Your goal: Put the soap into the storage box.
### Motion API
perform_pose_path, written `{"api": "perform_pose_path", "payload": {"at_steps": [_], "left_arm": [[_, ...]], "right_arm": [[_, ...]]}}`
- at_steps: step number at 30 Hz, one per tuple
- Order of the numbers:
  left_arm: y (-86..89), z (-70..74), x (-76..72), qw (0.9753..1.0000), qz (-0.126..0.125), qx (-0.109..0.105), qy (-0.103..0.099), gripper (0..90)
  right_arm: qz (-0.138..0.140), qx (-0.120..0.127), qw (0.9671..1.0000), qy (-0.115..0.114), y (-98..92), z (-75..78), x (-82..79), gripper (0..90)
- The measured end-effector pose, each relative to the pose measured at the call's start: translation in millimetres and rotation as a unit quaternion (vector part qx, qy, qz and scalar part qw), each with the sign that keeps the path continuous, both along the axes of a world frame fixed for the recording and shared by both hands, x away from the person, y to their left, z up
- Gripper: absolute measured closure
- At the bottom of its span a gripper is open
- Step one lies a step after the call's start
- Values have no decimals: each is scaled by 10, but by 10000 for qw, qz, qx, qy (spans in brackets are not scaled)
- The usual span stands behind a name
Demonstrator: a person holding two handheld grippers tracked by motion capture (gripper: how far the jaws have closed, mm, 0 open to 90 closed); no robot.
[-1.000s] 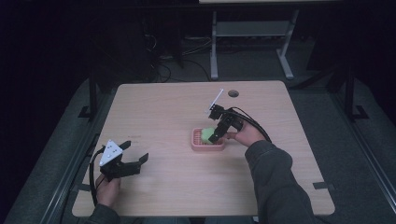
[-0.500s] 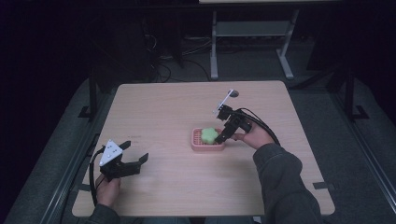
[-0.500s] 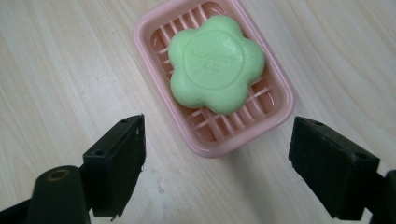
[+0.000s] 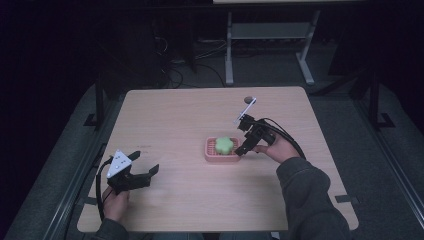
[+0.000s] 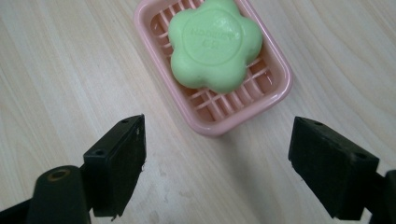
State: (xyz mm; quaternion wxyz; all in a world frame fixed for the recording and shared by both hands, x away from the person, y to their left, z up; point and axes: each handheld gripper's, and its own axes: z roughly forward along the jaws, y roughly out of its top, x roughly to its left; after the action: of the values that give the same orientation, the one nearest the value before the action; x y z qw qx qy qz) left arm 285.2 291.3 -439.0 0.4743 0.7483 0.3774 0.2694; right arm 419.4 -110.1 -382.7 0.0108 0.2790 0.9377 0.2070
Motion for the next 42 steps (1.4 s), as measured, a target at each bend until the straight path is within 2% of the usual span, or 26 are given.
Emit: {"api": "perform_pose_path", "payload": {"at_steps": [11, 18, 22, 23, 27, 34, 35, 42], "left_arm": [[-1, 0, -2, 10000, -4, 11, 9, 141], [-3, 0, -3, 10000, -1, 32, 11, 141], [-2, 1, -3, 10000, -4, 31, 11, 142], [-3, 1, -3, 10000, 3, 19, 9, 141], [-1, 1, -3, 10000, 3, 20, 6, 141], [-5, -1, -5, 10000, -1, 36, 14, 141], [-5, -1, -5, 10000, -2, 45, 19, 141], [-6, -3, -5, 10000, -3, 51, 18, 141]], "right_arm": [[-108, 90, 9999, -63, -176, 28, -106, 178], [-198, 154, 9997, -35, -281, 8, -161, 178], [-221, 110, 9997, 22, -310, 1, -182, 178], [-217, 139, 9997, -56, -329, 8, -214, 178], [-244, 184, 9995, -83, -371, 9, -264, 178], [-287, 143, 9995, -31, -445, -33, -337, 178], [-292, 187, 9994, -79, -477, -37, -362, 178], [-387, 219, 9990, -29, -582, -78, -436, 178]]}}
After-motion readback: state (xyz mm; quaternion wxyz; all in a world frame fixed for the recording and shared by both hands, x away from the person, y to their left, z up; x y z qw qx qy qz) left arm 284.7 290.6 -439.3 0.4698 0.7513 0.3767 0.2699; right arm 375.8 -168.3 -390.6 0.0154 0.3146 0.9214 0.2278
